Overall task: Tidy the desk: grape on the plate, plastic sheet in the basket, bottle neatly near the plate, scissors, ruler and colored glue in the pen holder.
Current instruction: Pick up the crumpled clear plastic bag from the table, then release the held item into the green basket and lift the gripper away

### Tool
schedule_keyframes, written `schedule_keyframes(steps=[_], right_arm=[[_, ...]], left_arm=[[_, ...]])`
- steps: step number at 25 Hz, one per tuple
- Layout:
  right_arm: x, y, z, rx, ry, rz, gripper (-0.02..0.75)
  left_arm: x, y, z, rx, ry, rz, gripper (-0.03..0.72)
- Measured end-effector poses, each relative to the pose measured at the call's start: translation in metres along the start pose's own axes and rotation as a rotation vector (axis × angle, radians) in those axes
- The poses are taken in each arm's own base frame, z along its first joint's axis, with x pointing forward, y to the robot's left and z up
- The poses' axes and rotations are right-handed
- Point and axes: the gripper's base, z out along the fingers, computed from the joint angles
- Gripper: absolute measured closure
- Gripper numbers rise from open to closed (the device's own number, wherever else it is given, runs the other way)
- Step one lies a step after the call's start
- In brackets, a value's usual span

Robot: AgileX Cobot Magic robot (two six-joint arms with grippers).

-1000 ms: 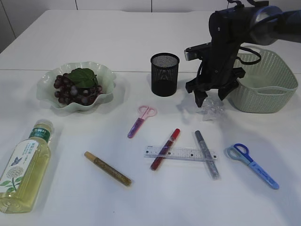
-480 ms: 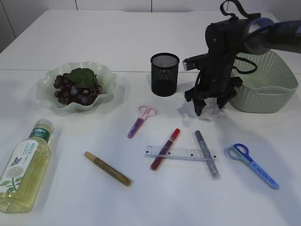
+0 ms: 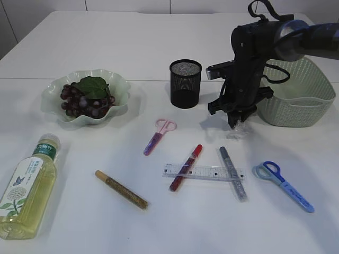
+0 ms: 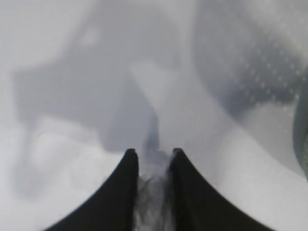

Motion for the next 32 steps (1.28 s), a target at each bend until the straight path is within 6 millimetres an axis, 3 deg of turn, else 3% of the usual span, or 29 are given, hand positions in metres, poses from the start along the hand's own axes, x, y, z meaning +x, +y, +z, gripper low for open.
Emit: schedule_keyframes(steps=[3, 6, 10, 19, 26, 32], right_arm=[[0.000, 0.000, -0.004, 0.001, 0.015, 0.001, 0.671], [-0.005, -0.002, -0.018, 0.003, 0.019, 0.006, 0.688], [-0.017, -0.004, -0.039, 0.001, -0.040, 0.021, 0.692], [-0.019, -0.004, -0.048, -0.010, -0.058, 0.061, 0.698], [-0.017, -0.008, -0.087, 0.005, -0.133, 0.073, 0.699], [-0.013, -0.030, -0.110, 0.024, -0.169, 0.130, 0.699]], left_arm=[[0.000, 0.000, 0.000, 0.000, 0.000, 0.000, 0.295], [0.000, 0.000, 0.000, 0.000, 0.000, 0.000, 0.298], [0.000, 0.000, 0.000, 0.000, 0.000, 0.000, 0.305], [0.000, 0.000, 0.000, 0.000, 0.000, 0.000, 0.309], [0.000, 0.000, 0.000, 0.000, 0.002, 0.000, 0.312], [0.000, 0.000, 0.000, 0.000, 0.002, 0.000, 0.316]])
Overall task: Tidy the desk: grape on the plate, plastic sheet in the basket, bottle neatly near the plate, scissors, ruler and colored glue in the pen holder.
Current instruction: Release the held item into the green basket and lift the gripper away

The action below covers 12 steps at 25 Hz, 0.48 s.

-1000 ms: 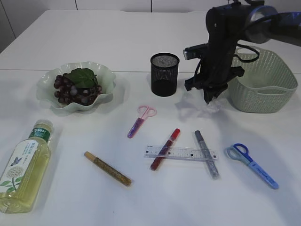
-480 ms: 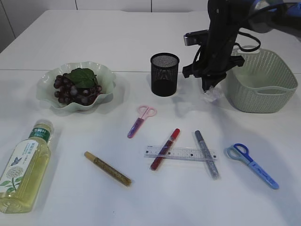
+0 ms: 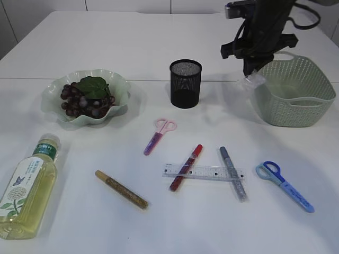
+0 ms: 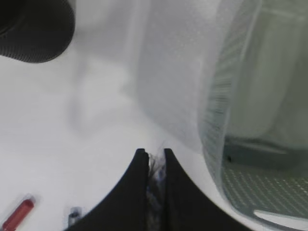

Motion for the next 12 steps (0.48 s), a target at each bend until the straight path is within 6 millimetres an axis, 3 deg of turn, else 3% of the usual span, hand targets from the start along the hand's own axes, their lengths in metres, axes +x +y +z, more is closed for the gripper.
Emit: schedule_keyframes(steps=[7, 12], right_arm=[[0.002, -0.060, -0.020, 0.045, -0.033, 0.121, 0.699], [0.006, -0.094, -0.021, 0.076, -0.033, 0.191, 0.699]], left_arm=[[0.000, 0.000, 0.000, 0.000, 0.000, 0.000, 0.316], [0.000, 0.000, 0.000, 0.000, 0.000, 0.000, 0.316]])
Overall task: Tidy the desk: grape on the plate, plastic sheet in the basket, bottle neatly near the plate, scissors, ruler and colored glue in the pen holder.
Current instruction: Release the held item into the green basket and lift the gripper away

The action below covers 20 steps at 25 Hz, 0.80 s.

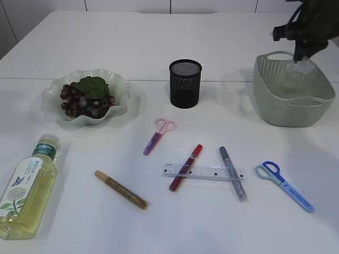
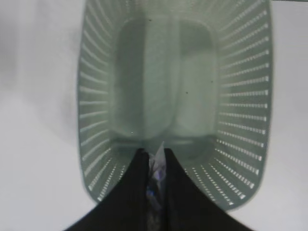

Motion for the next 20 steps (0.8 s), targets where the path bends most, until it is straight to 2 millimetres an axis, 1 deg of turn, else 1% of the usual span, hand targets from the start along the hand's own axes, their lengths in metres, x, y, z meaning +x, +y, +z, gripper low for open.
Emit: schedule_keyframes(steps=[2, 7, 12, 15, 20], right_arm=[[0.000, -0.005, 0.000, 0.006, 0.003, 0.011, 0.699], [0.000, -0.005, 0.000, 0.004, 0.003, 0.013, 0.699], [0.001, -0.005, 0.006, 0.007, 0.014, 0.015, 0.699], [0.001, -0.009, 0.012, 0.012, 0.026, 0.024, 0.699], [0.002, -0.022, 0.018, 0.021, 0.040, 0.064, 0.698]], left_arm=[[0.000, 0.000, 0.000, 0.000, 0.000, 0.000, 0.316], [0.000, 0.000, 0.000, 0.000, 0.000, 0.000, 0.316], [0.000, 0.000, 0.000, 0.000, 0.000, 0.000, 0.316], [0.000, 0.000, 0.000, 0.001, 0.000, 0.000, 0.316], [0.000, 0.000, 0.000, 0.001, 0.000, 0.000, 0.316]])
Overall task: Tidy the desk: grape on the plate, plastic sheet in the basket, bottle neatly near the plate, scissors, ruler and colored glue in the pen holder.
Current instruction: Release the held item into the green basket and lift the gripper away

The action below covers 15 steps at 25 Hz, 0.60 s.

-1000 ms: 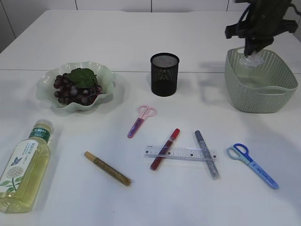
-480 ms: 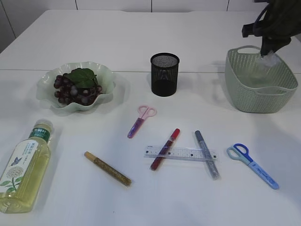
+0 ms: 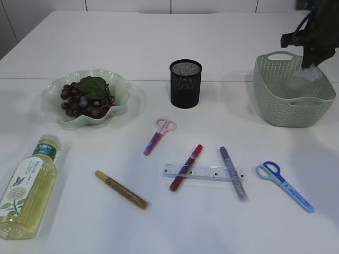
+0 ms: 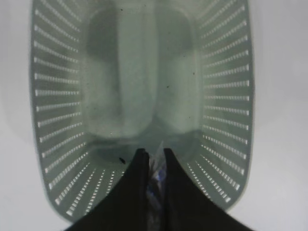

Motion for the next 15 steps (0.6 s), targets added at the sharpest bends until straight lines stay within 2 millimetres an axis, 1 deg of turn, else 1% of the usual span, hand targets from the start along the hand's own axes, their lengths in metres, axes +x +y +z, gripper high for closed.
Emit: schedule_keyframes(steps=[6, 8, 9, 10, 13, 15], right_arm=[[0.001, 0.001, 0.007, -0.027, 0.018, 0.019, 0.678], [0.001, 0.001, 0.010, -0.033, 0.024, 0.020, 0.654], [0.001, 0.002, 0.011, -0.034, 0.026, 0.021, 0.626], [0.001, 0.002, 0.014, -0.037, 0.031, 0.022, 0.592], [0.001, 0.003, 0.015, -0.044, 0.035, 0.024, 0.391], [0.002, 0.003, 0.016, -0.046, 0.038, 0.024, 0.239]], left_arm=[[0.000, 0.000, 0.000, 0.002, 0.000, -0.001, 0.316], [0.000, -0.001, 0.000, 0.006, 0.001, -0.002, 0.316], [0.000, -0.001, 0.000, 0.007, 0.001, -0.002, 0.316], [0.000, -0.001, 0.000, 0.008, 0.001, -0.003, 0.316], [0.000, -0.001, 0.000, 0.010, 0.002, -0.003, 0.316], [0.000, -0.001, 0.000, 0.010, 0.002, -0.003, 0.316]])
